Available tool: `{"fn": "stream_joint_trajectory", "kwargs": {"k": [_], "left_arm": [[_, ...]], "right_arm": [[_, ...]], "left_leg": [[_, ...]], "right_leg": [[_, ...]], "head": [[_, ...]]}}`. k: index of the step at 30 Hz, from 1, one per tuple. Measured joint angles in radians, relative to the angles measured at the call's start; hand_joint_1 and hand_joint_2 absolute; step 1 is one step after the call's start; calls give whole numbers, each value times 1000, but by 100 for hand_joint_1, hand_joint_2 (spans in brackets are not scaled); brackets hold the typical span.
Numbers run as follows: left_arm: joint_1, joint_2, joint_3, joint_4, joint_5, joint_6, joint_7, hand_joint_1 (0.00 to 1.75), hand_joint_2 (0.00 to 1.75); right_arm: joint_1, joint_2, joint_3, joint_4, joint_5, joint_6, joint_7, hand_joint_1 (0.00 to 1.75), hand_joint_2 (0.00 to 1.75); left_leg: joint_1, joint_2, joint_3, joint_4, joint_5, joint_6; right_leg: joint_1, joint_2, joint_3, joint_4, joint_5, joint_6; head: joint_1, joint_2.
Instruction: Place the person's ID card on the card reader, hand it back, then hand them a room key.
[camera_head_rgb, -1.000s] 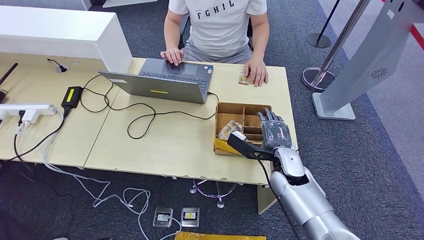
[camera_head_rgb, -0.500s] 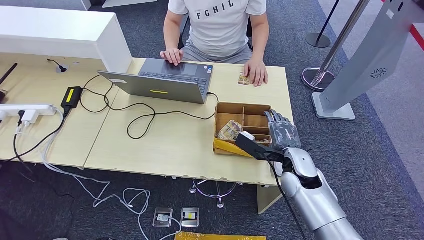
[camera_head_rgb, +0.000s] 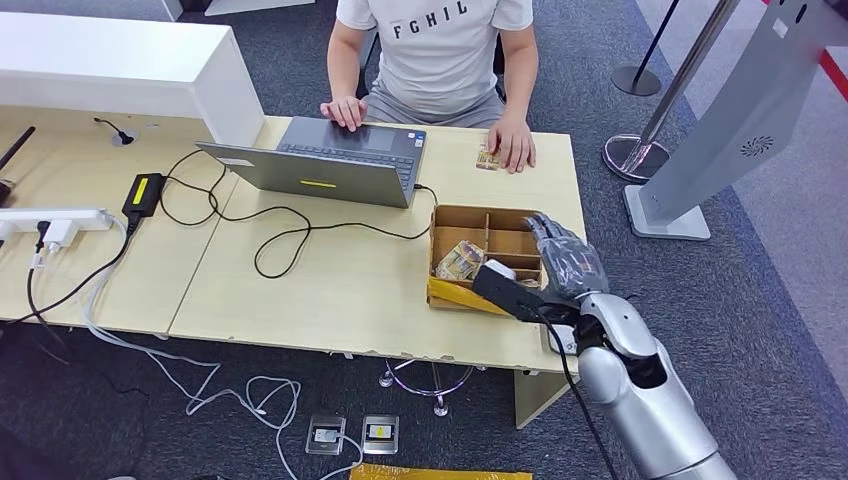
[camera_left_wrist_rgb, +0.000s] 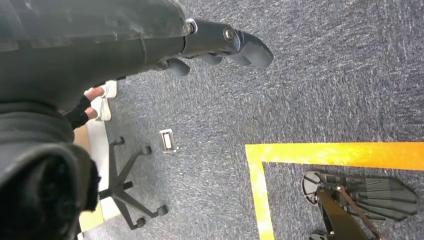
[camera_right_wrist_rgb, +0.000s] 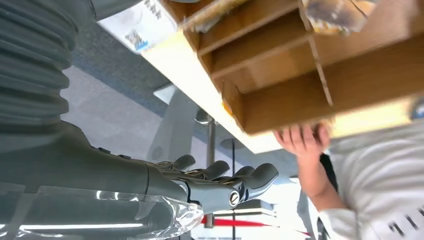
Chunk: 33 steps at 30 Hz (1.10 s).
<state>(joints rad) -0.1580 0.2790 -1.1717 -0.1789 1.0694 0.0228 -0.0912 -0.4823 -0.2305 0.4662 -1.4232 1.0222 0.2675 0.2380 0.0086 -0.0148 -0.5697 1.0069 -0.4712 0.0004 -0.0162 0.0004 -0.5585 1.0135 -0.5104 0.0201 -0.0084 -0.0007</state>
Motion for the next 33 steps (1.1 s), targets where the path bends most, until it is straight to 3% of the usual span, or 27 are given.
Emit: {"fn": "stream_joint_trajectory", "kwargs": {"k": [10, 14, 18, 22, 28, 33], "left_arm": [[1, 0, -1, 0, 44, 7, -6, 0, 0], [1, 0, -1, 0, 63, 17, -6, 0, 0], [3, -5, -1, 0, 73, 34, 8, 0, 0], [2, -13, -1, 0, 73, 43, 15, 0, 0], [1, -19, -1, 0, 74, 52, 15, 0, 0], [0, -24, -1, 0, 87, 57, 15, 0, 0]], "right_arm": [[-27, -113, -42, -302, -56, 214, 10, 0, 175], [-68, -167, -82, -408, -80, 265, 78, 0, 175], [-42, -208, -154, -449, -26, 157, 165, 0, 175], [49, -210, -202, -409, 82, 1, 178, 0, 175], [146, -188, -222, -400, 107, 27, 193, 0, 175], [184, -128, -211, -403, 108, -8, 160, 0, 175]], "left_leg": [[0, 0, 0, 0, 0, 0], [0, 0, 0, 0, 0, 0], [0, 0, 0, 0, -1, 0], [0, 0, 0, 0, -1, 0], [2, 0, -1, 0, -1, -1], [3, 0, -1, 0, -1, -2]], "right_leg": [[0, 0, 0, 0, 0, 0], [0, 0, 0, 0, 0, 0], [0, -1, 0, -1, 0, 0], [0, -1, 0, -1, 0, 0], [2, -1, 0, 0, 0, -1], [2, -1, 0, 0, 0, -1]], "head": [[0, 0], [0, 0], [0, 0], [0, 0], [0, 0], [0, 0]]}}
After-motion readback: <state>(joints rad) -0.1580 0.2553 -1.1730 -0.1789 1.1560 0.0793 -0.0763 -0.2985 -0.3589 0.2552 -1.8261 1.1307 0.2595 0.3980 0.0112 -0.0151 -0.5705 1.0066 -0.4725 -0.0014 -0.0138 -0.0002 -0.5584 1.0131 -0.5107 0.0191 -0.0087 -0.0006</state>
